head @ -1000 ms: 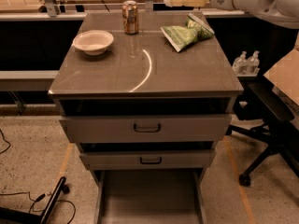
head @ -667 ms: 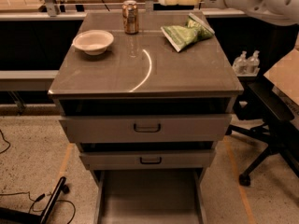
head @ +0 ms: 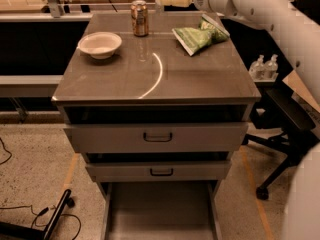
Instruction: Place orange can into bottom drawer
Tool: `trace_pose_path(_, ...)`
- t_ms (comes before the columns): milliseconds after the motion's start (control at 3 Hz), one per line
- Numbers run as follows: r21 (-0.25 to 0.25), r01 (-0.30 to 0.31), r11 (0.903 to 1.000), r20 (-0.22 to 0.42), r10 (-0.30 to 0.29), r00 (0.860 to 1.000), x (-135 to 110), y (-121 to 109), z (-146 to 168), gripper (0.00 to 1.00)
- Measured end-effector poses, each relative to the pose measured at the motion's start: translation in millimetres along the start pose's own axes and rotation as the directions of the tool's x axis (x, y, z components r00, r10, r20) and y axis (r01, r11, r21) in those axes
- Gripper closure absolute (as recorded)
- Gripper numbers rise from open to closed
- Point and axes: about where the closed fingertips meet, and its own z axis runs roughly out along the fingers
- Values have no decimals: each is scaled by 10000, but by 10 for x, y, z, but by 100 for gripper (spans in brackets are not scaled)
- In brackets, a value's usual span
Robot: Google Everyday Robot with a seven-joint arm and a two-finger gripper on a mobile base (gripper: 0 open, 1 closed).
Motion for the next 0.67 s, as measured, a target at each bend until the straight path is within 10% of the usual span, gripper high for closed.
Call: trace_pose_path(667,378,414,9984,-1060,-372,9937,336,90,752,0)
